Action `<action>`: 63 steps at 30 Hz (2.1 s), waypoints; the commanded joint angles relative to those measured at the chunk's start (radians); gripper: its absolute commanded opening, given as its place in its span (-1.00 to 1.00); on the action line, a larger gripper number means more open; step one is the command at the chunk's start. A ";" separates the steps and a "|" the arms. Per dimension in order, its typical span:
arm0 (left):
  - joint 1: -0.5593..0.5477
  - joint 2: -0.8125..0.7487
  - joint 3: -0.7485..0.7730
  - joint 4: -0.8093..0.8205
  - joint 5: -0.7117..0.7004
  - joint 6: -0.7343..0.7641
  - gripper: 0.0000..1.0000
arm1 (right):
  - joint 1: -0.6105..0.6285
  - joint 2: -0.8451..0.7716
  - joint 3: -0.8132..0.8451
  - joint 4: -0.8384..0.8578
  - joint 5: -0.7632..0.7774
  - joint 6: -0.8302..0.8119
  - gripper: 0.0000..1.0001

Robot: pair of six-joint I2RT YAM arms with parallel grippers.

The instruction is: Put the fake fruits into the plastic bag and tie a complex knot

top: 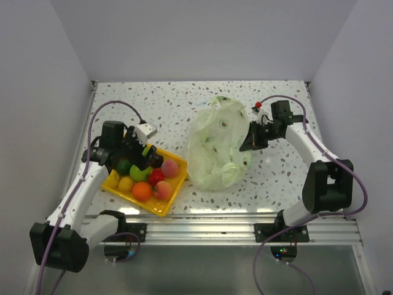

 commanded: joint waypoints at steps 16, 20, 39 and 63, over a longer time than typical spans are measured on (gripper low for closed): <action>0.001 0.347 0.051 0.177 -0.319 0.015 0.70 | -0.003 -0.003 0.018 -0.005 0.018 -0.017 -1.00; 0.001 0.389 0.041 0.212 -0.333 0.020 0.66 | -0.003 0.003 0.020 -0.008 0.015 -0.021 -1.00; 0.004 0.480 0.055 0.222 -0.328 0.018 0.51 | -0.003 0.017 0.024 -0.013 0.003 -0.027 -1.00; -0.388 0.287 0.485 0.431 0.352 -0.330 -0.19 | -0.001 0.049 0.044 0.006 -0.105 0.006 -1.00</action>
